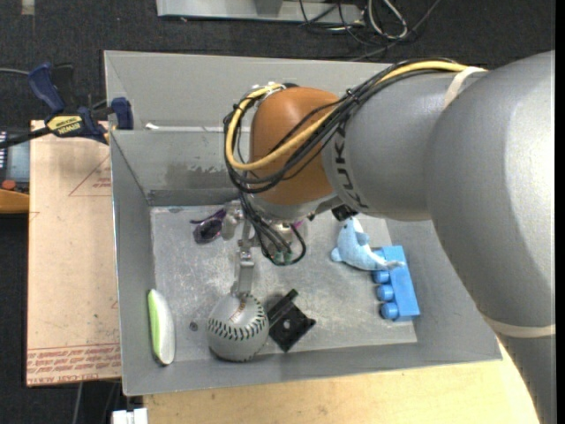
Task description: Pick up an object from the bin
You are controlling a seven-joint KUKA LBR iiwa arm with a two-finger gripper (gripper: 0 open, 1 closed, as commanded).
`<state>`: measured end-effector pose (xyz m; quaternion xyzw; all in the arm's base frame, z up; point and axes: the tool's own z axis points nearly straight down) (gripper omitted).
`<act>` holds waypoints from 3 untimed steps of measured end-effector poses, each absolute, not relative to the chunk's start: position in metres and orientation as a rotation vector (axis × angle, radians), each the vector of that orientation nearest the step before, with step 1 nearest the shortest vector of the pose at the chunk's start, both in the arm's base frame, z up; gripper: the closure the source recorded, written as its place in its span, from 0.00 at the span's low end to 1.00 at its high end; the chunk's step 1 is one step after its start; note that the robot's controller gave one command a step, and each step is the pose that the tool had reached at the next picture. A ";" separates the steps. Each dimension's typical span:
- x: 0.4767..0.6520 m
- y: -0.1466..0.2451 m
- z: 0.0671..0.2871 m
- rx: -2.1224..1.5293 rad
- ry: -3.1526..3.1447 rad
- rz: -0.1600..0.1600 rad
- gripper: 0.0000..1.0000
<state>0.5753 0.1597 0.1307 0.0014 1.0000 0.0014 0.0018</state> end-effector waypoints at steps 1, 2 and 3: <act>0.575 0.160 0.131 0.004 3.138 0.004 0.00; 0.655 0.159 0.099 -0.030 3.128 0.008 0.00; 0.563 0.157 0.089 -0.096 3.122 0.009 0.00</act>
Offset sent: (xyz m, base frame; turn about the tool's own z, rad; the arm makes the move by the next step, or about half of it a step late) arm 0.0765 -0.0014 -0.0323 -0.0241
